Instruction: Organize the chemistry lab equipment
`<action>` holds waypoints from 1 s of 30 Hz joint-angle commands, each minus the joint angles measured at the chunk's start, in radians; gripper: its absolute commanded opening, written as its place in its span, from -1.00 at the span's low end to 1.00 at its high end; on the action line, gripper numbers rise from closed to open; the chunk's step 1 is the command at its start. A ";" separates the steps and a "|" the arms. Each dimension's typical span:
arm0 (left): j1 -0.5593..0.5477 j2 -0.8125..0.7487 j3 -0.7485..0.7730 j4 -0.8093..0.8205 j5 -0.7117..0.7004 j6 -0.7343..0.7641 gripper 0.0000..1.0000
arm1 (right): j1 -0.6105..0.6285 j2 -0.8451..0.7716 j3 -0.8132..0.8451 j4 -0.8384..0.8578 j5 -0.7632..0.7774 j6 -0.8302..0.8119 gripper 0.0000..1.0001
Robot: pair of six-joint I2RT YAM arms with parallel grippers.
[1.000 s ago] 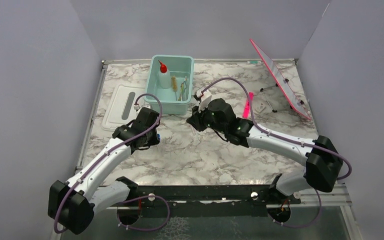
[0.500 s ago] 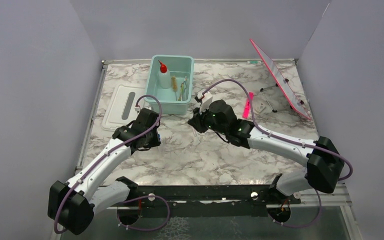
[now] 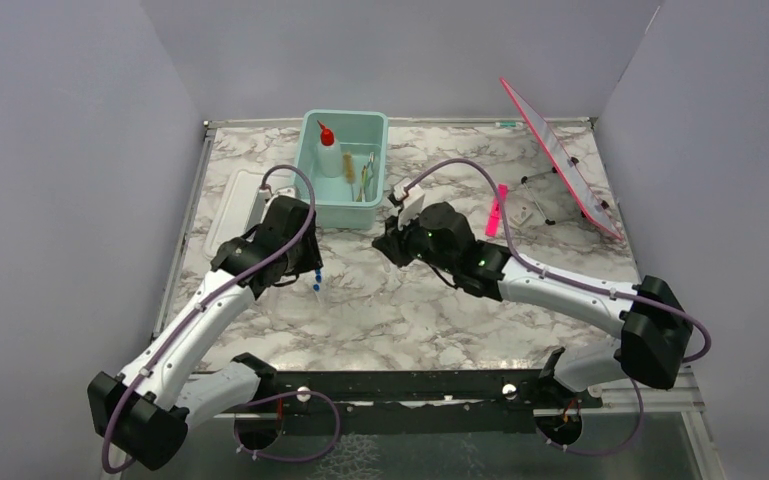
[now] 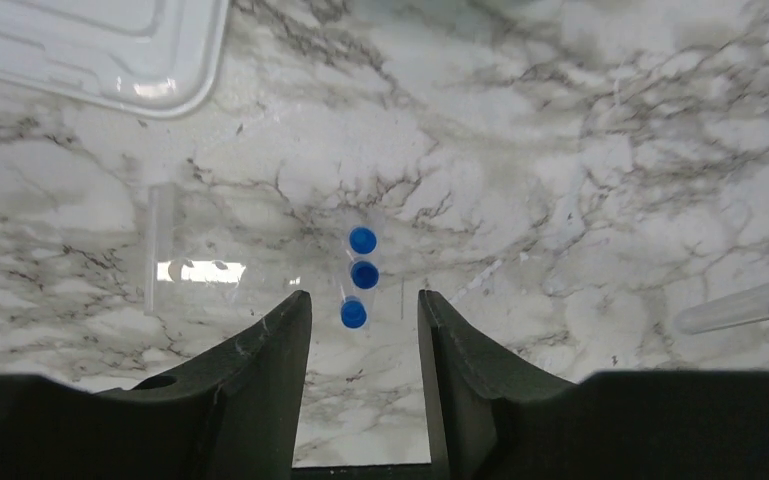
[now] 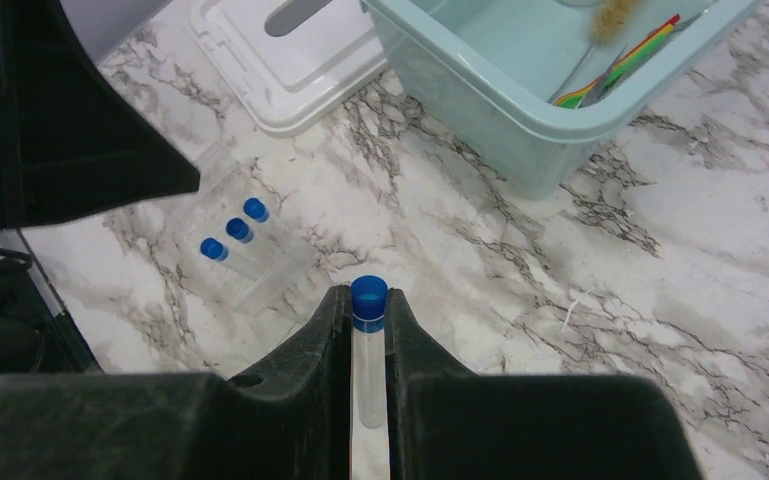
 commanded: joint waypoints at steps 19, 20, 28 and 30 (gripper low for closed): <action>-0.001 -0.278 -0.056 0.576 0.565 0.175 0.21 | 0.101 -0.047 0.178 0.250 0.040 0.256 -0.79; -0.001 -0.284 -0.062 0.596 0.564 0.179 0.16 | 0.101 -0.044 0.184 0.242 0.034 0.265 -0.79; -0.001 -0.312 -0.106 0.651 0.500 0.336 -0.42 | 0.101 -0.052 0.195 0.207 -0.003 0.306 -0.78; -0.001 -0.324 -0.123 0.673 0.524 0.399 -0.49 | 0.101 -0.051 0.210 0.178 -0.017 0.307 -0.77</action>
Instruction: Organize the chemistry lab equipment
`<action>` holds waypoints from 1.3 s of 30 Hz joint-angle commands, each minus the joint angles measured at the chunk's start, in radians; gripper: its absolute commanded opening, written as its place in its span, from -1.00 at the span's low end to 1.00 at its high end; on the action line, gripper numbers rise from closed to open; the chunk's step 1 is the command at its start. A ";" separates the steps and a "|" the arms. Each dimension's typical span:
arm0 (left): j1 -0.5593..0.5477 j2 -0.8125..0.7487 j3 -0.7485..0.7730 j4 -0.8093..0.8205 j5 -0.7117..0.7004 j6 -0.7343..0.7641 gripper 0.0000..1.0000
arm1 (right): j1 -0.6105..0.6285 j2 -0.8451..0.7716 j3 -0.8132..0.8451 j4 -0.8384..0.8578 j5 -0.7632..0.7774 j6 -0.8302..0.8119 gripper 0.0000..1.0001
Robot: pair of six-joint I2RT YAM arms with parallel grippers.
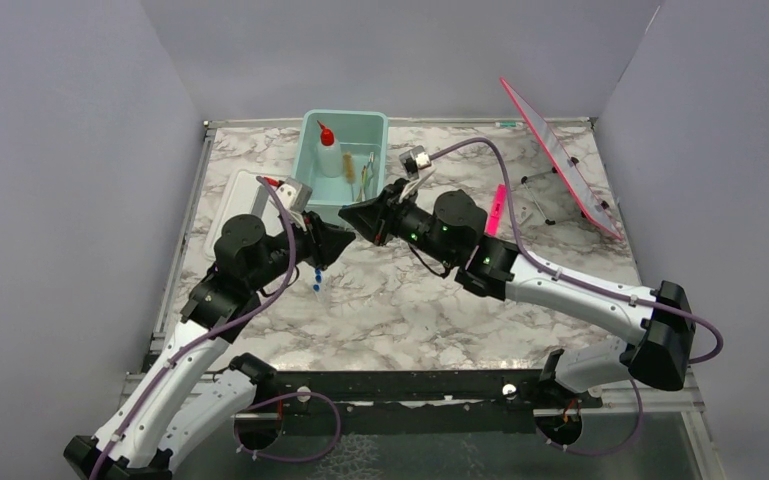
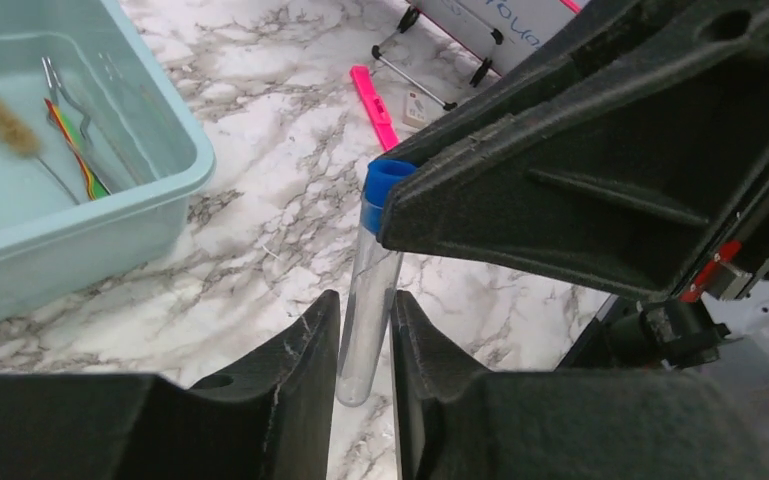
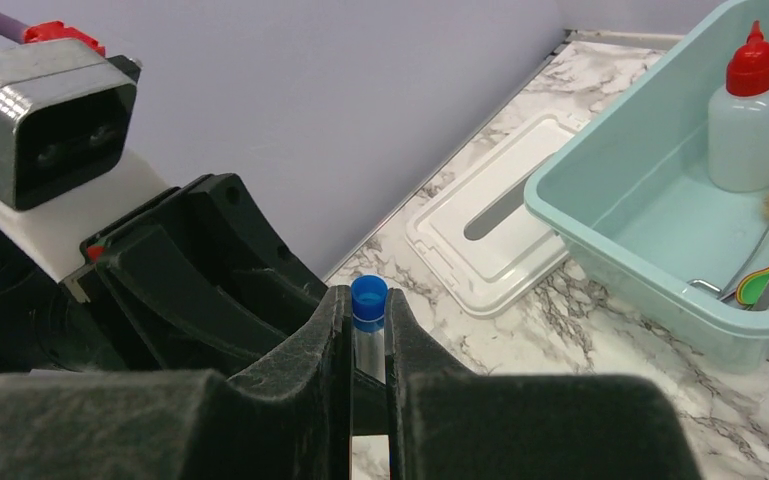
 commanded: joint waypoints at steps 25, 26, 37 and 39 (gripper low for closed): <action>0.000 -0.056 -0.097 0.175 0.094 0.513 -0.62 | -0.002 0.119 0.428 -0.663 -0.033 0.031 -0.03; 0.000 -0.059 -0.101 0.179 0.091 0.510 -0.62 | -0.002 0.118 0.432 -0.677 -0.028 0.037 -0.05; 0.000 -0.079 -0.119 0.175 0.086 0.501 -0.62 | -0.003 0.078 0.388 -0.580 -0.030 0.071 -0.09; 0.000 -0.080 -0.120 0.170 0.085 0.501 -0.62 | -0.003 0.073 0.383 -0.567 -0.019 0.079 -0.09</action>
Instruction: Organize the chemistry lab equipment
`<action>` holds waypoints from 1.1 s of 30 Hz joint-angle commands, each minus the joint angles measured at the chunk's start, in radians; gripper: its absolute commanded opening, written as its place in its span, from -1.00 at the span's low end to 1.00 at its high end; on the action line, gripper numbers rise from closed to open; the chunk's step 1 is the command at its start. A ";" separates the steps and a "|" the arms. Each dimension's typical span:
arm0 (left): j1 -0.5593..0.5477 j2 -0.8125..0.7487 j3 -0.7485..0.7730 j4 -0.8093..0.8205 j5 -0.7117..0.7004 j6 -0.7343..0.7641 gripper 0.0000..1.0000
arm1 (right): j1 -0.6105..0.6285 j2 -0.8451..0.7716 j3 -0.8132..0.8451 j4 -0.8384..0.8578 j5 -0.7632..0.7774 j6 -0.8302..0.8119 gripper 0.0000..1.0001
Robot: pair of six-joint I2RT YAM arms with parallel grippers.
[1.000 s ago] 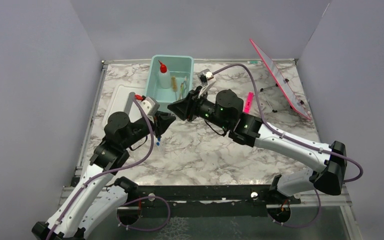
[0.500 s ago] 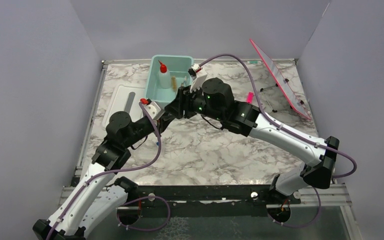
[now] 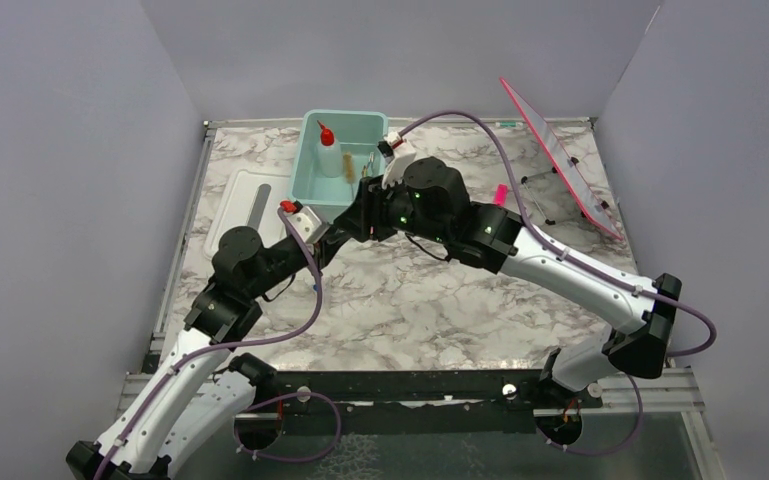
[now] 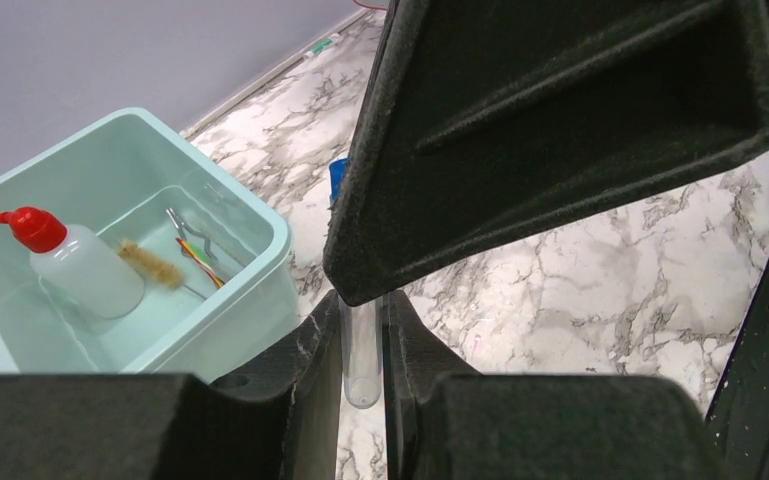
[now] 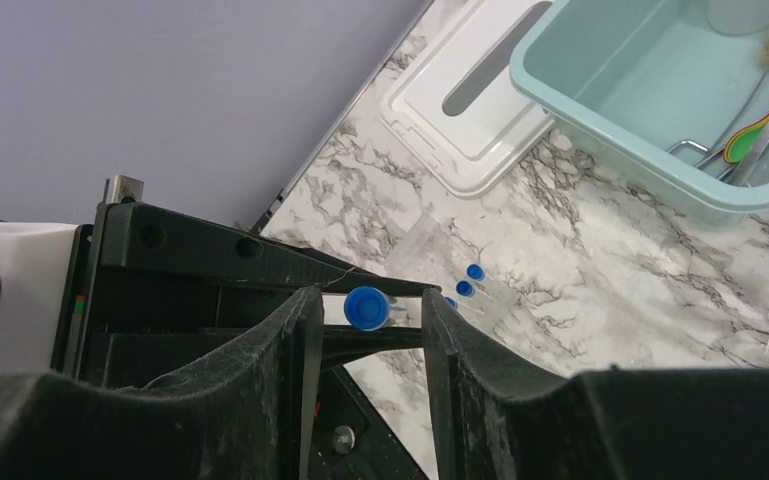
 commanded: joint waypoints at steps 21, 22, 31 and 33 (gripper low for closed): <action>0.003 -0.122 0.022 -0.115 -0.305 -0.125 0.64 | -0.004 0.013 -0.002 0.039 0.076 -0.168 -0.76; 0.003 -0.135 0.036 -0.126 -0.318 -0.149 0.65 | -0.003 0.021 -0.006 0.043 0.075 -0.191 -0.76; 0.003 -0.118 0.252 -0.173 -0.582 -0.133 0.67 | 0.038 0.097 -0.105 0.128 0.061 -0.323 -0.77; 0.003 -0.089 0.297 -0.175 -0.649 -0.133 0.68 | 0.063 0.105 -0.135 0.161 0.069 -0.320 -0.78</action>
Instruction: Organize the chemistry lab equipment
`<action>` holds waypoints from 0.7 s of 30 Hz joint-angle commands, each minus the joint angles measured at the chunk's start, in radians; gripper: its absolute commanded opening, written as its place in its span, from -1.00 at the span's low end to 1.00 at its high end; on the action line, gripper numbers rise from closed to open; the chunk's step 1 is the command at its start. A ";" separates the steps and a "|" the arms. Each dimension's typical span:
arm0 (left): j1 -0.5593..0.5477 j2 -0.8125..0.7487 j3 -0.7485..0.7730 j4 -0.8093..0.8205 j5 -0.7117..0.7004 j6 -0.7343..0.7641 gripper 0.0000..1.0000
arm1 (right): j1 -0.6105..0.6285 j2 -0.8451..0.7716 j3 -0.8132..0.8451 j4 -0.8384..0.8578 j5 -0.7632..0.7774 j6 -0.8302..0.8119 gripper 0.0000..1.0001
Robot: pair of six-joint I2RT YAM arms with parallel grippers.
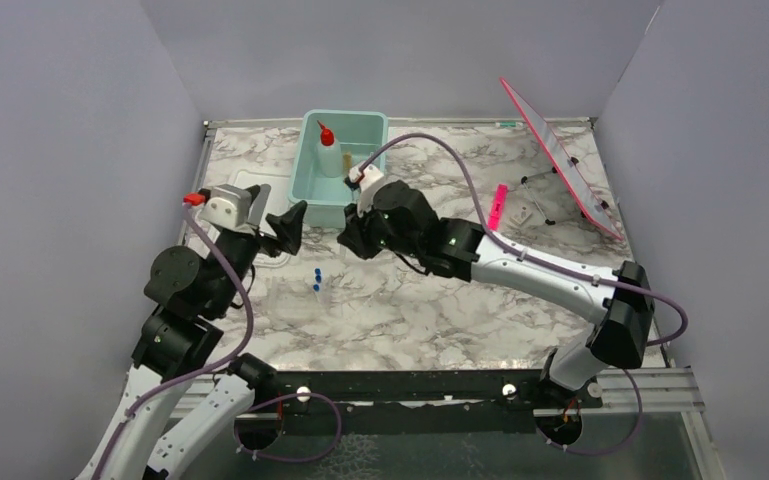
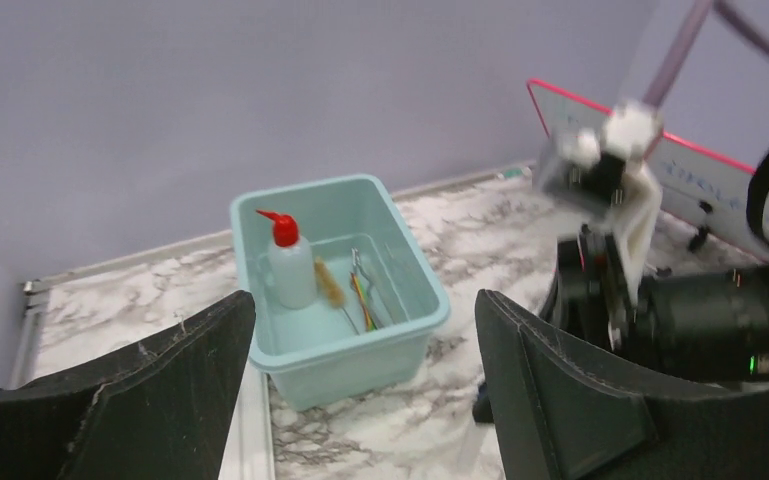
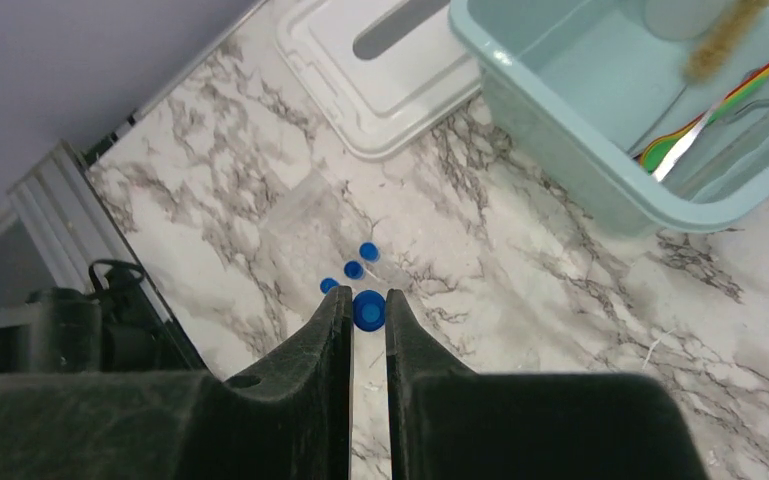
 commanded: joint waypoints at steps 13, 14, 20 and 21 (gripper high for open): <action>0.003 0.238 0.400 -0.120 -0.576 -0.021 0.67 | 0.272 0.153 -0.085 0.234 0.210 -0.170 -0.78; 0.003 0.239 0.405 -0.116 -0.586 -0.017 0.67 | 0.276 0.168 -0.077 0.239 0.219 -0.171 -0.78; 0.003 0.235 0.393 -0.108 -0.590 -0.005 0.67 | 0.280 0.236 -0.072 0.244 0.255 -0.172 -0.78; 0.002 0.235 0.392 -0.111 -0.590 -0.005 0.67 | 0.280 0.245 -0.075 0.267 0.260 -0.171 -0.79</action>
